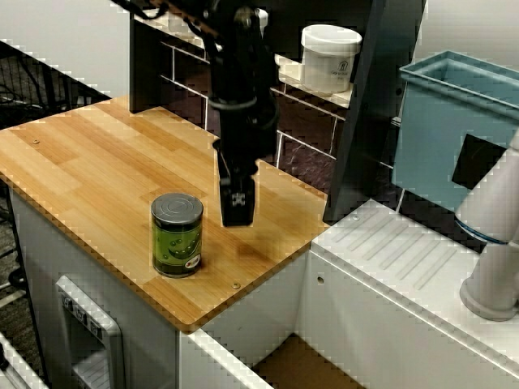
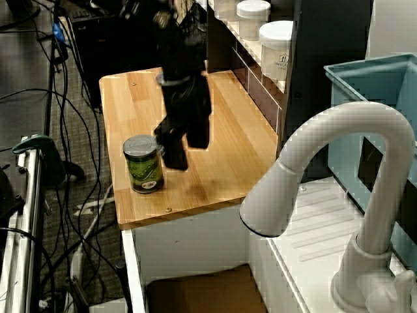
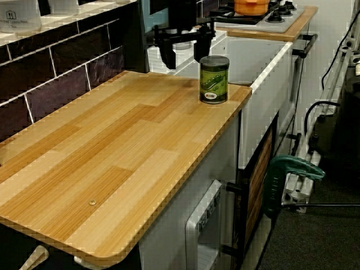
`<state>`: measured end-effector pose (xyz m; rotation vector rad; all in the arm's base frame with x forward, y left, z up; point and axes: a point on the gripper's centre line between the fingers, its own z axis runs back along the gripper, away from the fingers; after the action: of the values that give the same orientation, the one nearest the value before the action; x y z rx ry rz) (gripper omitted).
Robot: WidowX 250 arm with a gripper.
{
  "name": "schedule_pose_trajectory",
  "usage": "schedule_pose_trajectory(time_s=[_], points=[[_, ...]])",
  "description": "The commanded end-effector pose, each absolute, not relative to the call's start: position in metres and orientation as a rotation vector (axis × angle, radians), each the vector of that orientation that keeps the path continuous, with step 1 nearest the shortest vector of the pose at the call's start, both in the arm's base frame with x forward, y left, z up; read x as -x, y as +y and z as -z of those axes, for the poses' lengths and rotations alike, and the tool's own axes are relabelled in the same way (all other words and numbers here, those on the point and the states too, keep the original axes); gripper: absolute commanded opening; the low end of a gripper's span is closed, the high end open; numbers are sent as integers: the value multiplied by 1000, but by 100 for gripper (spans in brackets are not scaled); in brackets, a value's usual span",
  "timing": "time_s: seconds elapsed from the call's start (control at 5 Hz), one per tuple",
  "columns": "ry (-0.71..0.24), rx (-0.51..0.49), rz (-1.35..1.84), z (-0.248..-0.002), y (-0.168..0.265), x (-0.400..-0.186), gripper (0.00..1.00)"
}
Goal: Push into sink
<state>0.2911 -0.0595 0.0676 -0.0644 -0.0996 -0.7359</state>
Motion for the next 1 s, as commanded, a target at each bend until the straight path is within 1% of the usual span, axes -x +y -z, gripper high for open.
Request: schedule_pose_trajectory(time_s=[0.0, 0.2, 0.4, 0.6, 0.8], points=[[-175, -34, 610, -102, 4, -297, 100], [-183, -42, 500, -103, 52, -285, 100], [-197, -74, 376, -110, 93, -261, 100], [-193, -96, 285, -109, 120, -244, 100], [-190, -148, 239, -109, 139, -236, 100]])
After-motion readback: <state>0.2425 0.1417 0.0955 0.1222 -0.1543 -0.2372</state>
